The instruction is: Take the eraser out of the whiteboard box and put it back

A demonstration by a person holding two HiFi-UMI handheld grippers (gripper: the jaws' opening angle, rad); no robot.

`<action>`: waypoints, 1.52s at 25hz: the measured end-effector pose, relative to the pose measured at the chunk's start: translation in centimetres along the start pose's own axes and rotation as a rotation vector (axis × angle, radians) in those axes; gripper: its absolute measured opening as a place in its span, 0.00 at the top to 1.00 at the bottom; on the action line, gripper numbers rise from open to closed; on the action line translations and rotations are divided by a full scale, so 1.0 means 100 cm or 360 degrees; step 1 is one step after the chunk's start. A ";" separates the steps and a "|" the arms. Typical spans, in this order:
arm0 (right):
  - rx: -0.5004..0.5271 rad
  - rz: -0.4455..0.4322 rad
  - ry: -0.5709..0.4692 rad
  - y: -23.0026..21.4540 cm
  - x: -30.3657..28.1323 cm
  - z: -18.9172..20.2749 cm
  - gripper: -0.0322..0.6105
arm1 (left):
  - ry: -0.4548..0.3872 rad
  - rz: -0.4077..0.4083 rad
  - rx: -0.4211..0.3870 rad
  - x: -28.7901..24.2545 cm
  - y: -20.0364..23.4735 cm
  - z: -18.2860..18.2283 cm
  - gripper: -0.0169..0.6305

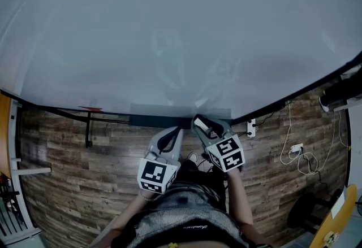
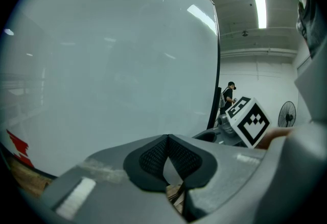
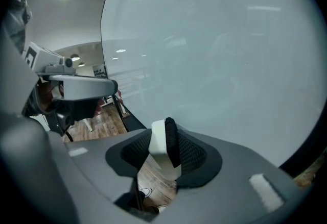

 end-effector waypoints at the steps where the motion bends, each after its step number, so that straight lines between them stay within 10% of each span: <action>1: 0.0000 0.0000 -0.0002 0.000 0.000 0.000 0.70 | -0.0001 0.0000 0.0001 0.000 0.000 0.000 0.97; 38: -0.0044 0.0049 -0.0151 -0.003 0.027 -0.006 0.59 | 0.0015 0.0025 0.0010 0.003 -0.008 0.005 0.97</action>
Point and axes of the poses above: the fingertips, and each gripper's own axes: x backward along the fingers, y to its left, z out of its underside, the point moved 1 cm from there along x, backward along the fingers, and after that the axes turned 7 degrees about x, right-handed, at the moved point
